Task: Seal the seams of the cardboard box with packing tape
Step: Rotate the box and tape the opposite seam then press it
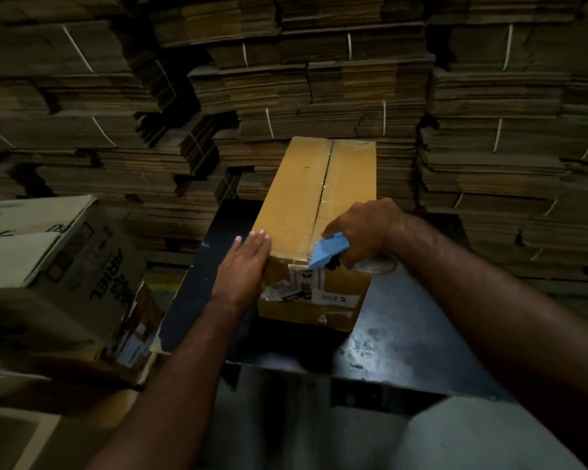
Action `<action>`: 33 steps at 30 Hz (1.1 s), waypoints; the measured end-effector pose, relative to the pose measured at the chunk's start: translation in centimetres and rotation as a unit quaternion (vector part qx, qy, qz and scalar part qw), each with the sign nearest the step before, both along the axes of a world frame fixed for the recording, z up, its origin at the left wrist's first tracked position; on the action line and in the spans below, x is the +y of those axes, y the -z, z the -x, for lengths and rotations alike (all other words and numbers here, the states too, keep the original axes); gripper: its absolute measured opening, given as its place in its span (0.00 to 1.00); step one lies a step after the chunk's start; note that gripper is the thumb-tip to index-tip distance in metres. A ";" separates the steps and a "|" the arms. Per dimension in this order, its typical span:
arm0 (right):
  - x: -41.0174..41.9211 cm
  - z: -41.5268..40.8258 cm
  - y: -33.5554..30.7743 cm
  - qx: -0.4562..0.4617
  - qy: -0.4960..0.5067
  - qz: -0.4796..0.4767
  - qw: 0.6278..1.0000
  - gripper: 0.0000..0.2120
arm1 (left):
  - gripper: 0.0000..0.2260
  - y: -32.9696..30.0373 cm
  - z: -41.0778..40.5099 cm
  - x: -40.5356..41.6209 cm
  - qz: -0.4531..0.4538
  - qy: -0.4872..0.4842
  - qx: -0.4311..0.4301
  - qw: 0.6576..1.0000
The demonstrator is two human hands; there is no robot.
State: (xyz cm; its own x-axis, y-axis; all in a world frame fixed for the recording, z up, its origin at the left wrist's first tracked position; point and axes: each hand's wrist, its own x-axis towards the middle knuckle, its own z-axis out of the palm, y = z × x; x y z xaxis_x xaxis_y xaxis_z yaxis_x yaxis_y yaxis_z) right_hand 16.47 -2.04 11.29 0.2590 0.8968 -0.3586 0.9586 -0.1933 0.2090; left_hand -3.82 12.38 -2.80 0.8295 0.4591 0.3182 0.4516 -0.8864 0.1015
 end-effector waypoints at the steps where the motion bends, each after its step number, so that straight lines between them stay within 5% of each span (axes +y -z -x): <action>1: 0.1 0.2 0.0 -0.011 -0.003 0.001 1.000 0.36 | 0.32 0.0 -0.7 -0.9 -0.005 0.007 -0.006 1.000; 33: -11.0 -6.9 3.7 0.060 0.076 -0.110 0.989 0.36 | 0.34 1.2 -5.4 -7.2 0.028 0.101 -0.042 0.994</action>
State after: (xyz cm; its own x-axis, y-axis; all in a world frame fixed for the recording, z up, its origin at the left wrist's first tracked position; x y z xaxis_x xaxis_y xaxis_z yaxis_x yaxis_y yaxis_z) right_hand 23.39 -13.02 7.60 0.3647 0.9103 -0.1956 0.9301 -0.3658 0.0319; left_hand 1.54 5.18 -4.01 0.8778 0.3049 0.3694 0.2530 -0.9500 0.1829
